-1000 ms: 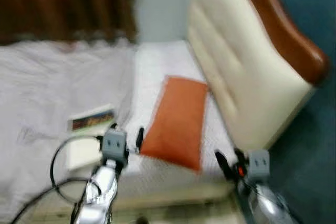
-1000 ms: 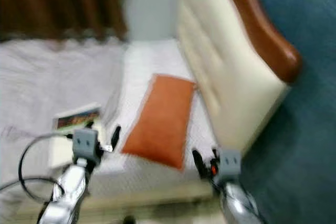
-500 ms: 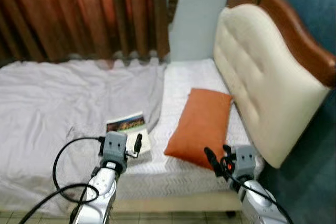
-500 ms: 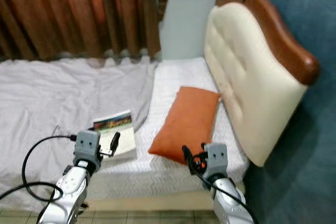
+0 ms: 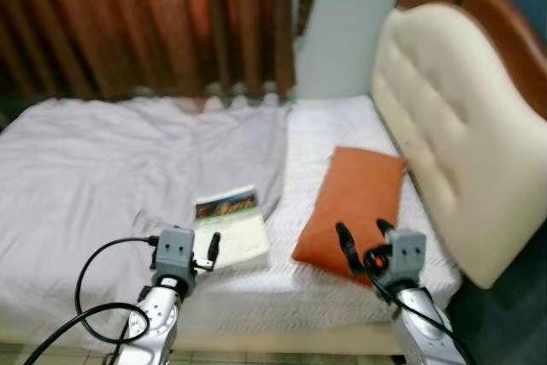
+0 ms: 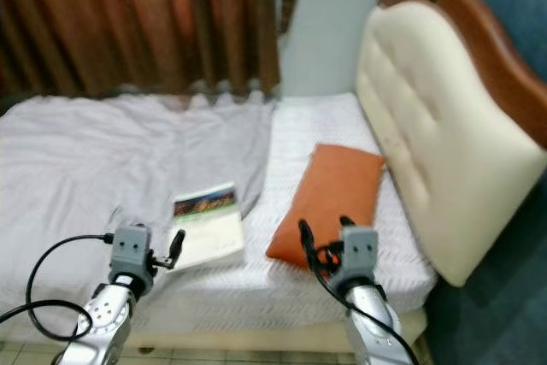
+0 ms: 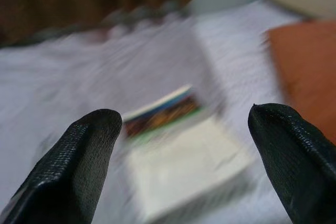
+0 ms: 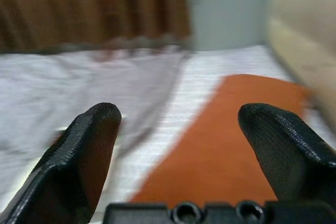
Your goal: Clean up the room
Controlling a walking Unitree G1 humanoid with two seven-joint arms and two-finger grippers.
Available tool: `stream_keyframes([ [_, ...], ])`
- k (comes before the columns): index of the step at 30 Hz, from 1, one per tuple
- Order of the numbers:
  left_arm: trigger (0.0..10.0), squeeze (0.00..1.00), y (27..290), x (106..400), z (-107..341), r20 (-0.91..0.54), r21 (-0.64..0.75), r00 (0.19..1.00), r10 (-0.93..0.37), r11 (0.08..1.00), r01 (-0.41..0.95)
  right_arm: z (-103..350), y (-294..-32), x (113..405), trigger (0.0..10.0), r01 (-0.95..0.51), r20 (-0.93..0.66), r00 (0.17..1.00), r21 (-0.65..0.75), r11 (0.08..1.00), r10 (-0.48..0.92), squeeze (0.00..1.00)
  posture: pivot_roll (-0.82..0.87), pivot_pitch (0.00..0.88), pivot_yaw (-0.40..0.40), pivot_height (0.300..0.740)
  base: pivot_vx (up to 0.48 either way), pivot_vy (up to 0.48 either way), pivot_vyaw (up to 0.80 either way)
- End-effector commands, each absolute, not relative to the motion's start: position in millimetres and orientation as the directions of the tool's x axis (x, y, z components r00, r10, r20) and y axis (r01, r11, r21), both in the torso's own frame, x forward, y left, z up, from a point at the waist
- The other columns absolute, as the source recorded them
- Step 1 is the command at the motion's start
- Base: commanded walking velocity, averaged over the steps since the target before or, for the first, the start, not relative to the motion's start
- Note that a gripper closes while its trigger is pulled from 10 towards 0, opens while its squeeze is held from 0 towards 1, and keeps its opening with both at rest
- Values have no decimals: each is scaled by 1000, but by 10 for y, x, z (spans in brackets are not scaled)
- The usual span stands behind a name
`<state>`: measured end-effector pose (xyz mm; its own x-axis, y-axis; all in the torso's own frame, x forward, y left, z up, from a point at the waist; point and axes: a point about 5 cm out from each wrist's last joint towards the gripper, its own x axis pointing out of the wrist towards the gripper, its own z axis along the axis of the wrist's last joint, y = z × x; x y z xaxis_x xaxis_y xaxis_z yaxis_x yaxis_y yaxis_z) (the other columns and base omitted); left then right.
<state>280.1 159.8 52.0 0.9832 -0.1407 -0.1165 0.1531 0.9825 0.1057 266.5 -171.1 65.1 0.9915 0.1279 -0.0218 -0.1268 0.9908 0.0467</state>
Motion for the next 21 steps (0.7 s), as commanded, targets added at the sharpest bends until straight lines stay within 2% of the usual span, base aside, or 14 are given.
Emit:
stream_keyframes([
  [1,10000,0,1500,2818,532,-112,109,976,-188,974,200,602,-1802,2648,10000,-100,-44,994,28,995,101,1000,-82,5,54,740,472,0,0],
  [3,10000,0,1503,2829,536,-111,114,975,-195,972,207,581,-1789,2652,10000,-108,-59,992,18,994,108,1000,-80,8,54,740,472,0,-303],
  [4,10000,0,1507,2837,538,-112,115,974,-198,971,211,563,-1778,2653,10000,-109,-72,991,22,994,110,620,-80,8,54,740,480,0,-750],
  [5,10000,0,1511,2839,537,-114,112,973,-201,971,213,558,-1770,2651,10000,-112,-77,991,21,993,113,294,-81,10,54,740,480,0,-756],
  [6,10000,0,1518,2841,534,-115,112,973,-201,970,214,558,-1765,2650,10000,-115,-77,990,17,993,116,125,-81,10,54,740,480,0,-763],
  [7,10000,0,1518,2841,534,-115,112,973,-201,970,214,558,-1765,2650,10000,-115,-77,990,17,993,116,125,-81,10,54,740,480,0,-763],
  [8,10000,0,1523,2840,530,-116,109,973,-200,971,213,555,-1762,2645,10000,-121,-77,990,8,993,121,0,-82,10,54,740,480,0,-763],
  [15,10000,0,1419,2796,491,-136,106,956,-262,955,277,510,-1760,2640,10000,-124,-93,988,6,992,124,0,-77,30,55,740,480,0,0],
  [18,10000,0,1353,2781,478,-146,114,942,-303,940,320,487,-1819,2691,10000,-83,-109,990,7,996,84,0,-75,35,57,740,480,0,0],
  [21,10000,0,1328,2756,481,-149,105,932,-330,932,347,459,-1883,2762,10000,-24,-137,990,79,997,35,0,-67,58,68,740,480,0,0],
])
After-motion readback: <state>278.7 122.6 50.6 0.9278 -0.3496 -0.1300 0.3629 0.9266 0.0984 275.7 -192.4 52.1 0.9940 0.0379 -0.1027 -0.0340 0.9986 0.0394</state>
